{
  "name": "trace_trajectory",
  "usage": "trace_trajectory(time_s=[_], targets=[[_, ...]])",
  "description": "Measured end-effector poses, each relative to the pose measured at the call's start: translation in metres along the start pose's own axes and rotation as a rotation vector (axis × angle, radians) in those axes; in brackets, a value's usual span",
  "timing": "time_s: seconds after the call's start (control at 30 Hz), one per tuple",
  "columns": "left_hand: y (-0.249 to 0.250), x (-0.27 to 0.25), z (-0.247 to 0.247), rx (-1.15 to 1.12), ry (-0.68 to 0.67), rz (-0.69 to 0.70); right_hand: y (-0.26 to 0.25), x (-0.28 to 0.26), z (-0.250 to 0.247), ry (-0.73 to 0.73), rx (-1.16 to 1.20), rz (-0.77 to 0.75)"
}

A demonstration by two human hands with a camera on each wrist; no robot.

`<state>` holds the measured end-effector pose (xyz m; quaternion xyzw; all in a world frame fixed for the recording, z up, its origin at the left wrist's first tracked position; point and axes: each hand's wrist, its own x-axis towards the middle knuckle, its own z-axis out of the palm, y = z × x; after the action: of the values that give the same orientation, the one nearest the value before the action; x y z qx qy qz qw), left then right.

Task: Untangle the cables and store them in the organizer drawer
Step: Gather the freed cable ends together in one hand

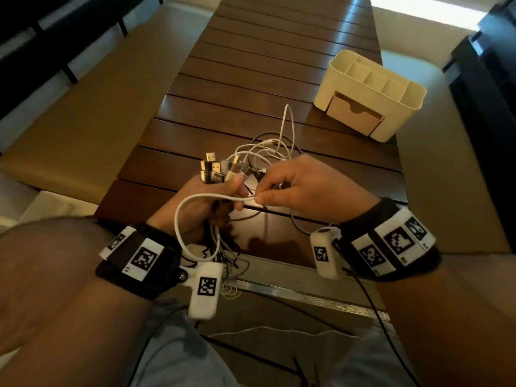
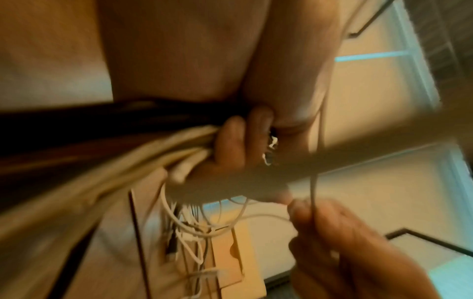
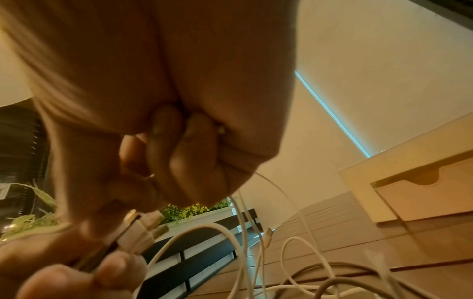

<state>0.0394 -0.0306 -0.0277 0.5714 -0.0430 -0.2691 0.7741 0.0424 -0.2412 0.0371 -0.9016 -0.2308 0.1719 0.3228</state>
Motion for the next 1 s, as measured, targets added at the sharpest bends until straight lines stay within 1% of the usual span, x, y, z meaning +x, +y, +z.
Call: trace_trajectory(time_s=[0.03,0.1,0.17,0.23,0.3,0.37,0.43,0.47,0.5,0.53,0.57,0.63,0.67,0.7,0.73,0.8,0.83,0.87,0.93,1.0], targets=[[-0.003,0.001,0.003,0.029,-0.003,0.008,0.000,0.002,0.003,0.045,-0.007,-0.019],[-0.003,0.000,0.003,0.004,-0.041,-0.004,-0.001,0.004,0.007,0.101,-0.022,-0.039],[0.002,-0.001,-0.005,-0.044,-0.113,-0.019,-0.001,0.004,0.010,0.116,-0.018,-0.046],[0.009,-0.003,-0.010,-0.020,-0.149,-0.003,-0.001,0.004,0.010,0.133,-0.004,-0.049],[0.016,-0.006,-0.013,-0.028,-0.115,0.076,0.000,0.002,0.006,0.155,0.000,-0.044],[0.023,-0.009,-0.019,-0.100,-0.070,0.171,0.008,-0.001,-0.003,0.181,0.019,-0.005],[0.031,-0.014,-0.029,-0.152,-0.070,0.256,0.020,-0.005,-0.014,0.230,0.058,0.058],[0.035,-0.017,-0.032,-0.130,-0.070,0.268,0.026,-0.007,-0.018,0.261,0.084,0.086],[0.038,-0.021,-0.032,-0.049,-0.054,0.258,0.030,-0.008,-0.021,0.297,0.112,0.100],[0.038,-0.023,-0.032,0.090,-0.036,0.219,0.031,-0.008,-0.023,0.332,0.143,0.104],[0.034,-0.024,-0.028,0.270,-0.042,0.147,0.031,-0.008,-0.024,0.356,0.165,0.101],[0.023,-0.023,-0.013,0.656,-0.149,0.000,0.029,-0.006,-0.024,0.331,0.150,0.101],[0.017,-0.023,-0.004,0.771,-0.173,-0.026,0.028,-0.005,-0.023,0.280,0.110,0.115],[0.011,-0.022,0.003,0.807,-0.143,-0.010,0.027,-0.004,-0.021,0.216,0.059,0.138],[0.009,-0.021,0.008,0.781,-0.076,0.031,0.027,-0.003,-0.018,0.152,0.019,0.154],[0.008,-0.018,0.013,0.635,0.106,0.151,0.025,-0.001,-0.011,0.074,-0.010,0.155],[0.009,-0.016,0.015,0.557,0.186,0.215,0.024,0.000,-0.007,0.070,-0.016,0.135],[0.010,-0.015,0.018,0.510,0.238,0.269,0.022,0.001,-0.003,0.087,-0.024,0.104],[0.011,-0.013,0.023,0.481,0.272,0.314,0.015,0.003,0.002,0.152,-0.039,0.035],[0.010,-0.012,0.026,0.463,0.270,0.317,0.008,0.004,0.006,0.222,-0.054,-0.034]])
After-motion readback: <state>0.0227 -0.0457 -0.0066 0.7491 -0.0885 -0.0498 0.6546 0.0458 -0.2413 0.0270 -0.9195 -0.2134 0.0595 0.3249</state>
